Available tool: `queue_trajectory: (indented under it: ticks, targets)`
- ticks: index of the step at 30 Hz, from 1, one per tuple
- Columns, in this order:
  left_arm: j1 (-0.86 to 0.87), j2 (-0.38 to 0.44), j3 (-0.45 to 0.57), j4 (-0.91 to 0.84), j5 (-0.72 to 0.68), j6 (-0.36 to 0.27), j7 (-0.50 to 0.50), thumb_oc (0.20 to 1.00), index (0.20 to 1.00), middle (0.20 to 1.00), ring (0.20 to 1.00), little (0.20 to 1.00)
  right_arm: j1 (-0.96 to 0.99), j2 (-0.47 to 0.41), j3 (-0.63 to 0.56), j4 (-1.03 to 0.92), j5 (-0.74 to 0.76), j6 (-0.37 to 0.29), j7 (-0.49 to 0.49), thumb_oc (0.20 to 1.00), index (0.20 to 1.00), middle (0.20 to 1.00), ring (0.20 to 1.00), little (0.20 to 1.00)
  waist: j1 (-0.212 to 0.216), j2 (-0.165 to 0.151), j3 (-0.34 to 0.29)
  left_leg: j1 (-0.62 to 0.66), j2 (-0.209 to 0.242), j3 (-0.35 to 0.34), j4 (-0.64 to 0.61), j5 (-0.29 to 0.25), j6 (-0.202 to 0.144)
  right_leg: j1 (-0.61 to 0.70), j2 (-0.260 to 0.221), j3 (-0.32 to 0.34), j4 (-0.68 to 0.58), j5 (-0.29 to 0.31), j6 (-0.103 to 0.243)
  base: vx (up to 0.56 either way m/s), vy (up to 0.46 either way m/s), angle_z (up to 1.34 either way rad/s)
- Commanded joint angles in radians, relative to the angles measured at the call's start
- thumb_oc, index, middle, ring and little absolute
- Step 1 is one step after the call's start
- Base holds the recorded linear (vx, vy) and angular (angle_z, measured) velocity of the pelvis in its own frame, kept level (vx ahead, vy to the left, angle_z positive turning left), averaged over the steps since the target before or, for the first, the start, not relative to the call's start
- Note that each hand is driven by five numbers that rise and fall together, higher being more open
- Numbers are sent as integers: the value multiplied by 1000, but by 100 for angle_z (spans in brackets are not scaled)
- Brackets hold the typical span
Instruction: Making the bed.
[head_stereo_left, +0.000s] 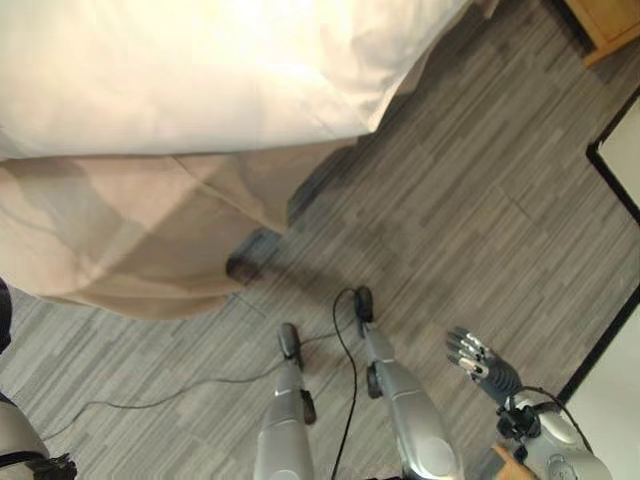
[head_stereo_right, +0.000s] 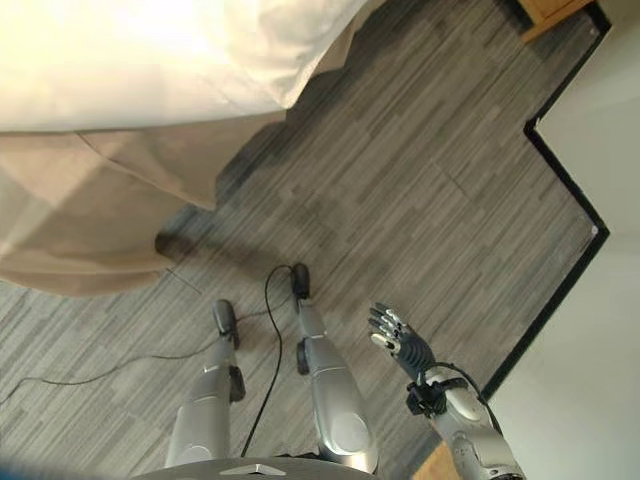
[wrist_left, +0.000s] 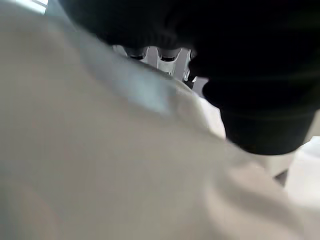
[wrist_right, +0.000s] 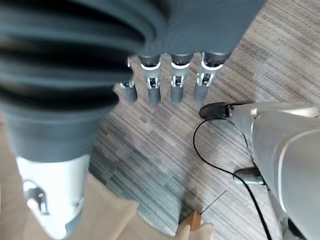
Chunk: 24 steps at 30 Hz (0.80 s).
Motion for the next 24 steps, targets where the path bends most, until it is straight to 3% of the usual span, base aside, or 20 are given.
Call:
queue_trajectory:
  ticks: [1,3,4,17,20,21,22,24]
  targets:
    - [-110,65,-70,2,-84,-41,-19,1000,1000,1000,1000,1000,-32,-25,-38,7,57,-40,-17,1000,1000,1000,1000,1000,-4,17,5,-52,20,10,-78,125,-4,110,-47,-22,12,-119,112,0,0,0]
    - [-114,54,-89,5,-69,-38,-33,1000,1000,1000,1000,1000,-40,-19,-31,12,59,-41,-25,1000,1000,1000,1000,1000,-6,23,17,-76,18,3,-79,131,-5,88,-48,-27,12,-116,112,-26,15,4]
    - [-114,51,-93,8,-70,-37,-42,200,200,200,200,200,-44,-15,-27,13,57,-40,-26,1000,1000,1000,1000,1000,-8,24,21,-86,17,0,-80,133,-5,80,-48,-28,12,-117,112,-28,26,8]
    - [-6,20,-105,-50,84,-38,-99,200,200,200,200,200,-28,-18,-1,34,46,-11,15,1000,1000,1000,1000,1000,-5,49,11,-21,2,1,-86,119,1,124,-64,-28,12,-127,118,-19,35,3]
    - [137,15,-27,-114,114,-52,-105,200,200,200,200,200,-32,-15,1,47,35,-13,23,1000,1000,1000,1000,1000,9,63,-2,37,-8,9,-86,106,2,176,-71,-35,12,-135,117,13,18,-7]
    - [217,15,26,-153,127,-54,-102,200,200,200,200,200,-29,-19,-1,51,30,-14,24,1000,1000,1000,1000,1000,14,68,-7,60,-11,11,-86,102,2,199,-72,-36,12,-138,115,70,12,-7]
    - [425,-12,168,-270,115,-57,-114,200,200,200,200,200,-32,-9,-18,68,16,-14,21,1000,1000,1000,1000,1000,38,76,-19,116,-20,10,-86,89,3,248,-81,-46,12,-149,109,59,4,-2]
    - [559,-11,262,-352,120,-57,-116,200,200,200,200,200,-25,-12,-28,79,8,-15,24,1000,1000,1000,1000,1000,43,84,-30,139,-24,11,-86,86,5,269,-82,-49,12,-155,105,68,8,-3]
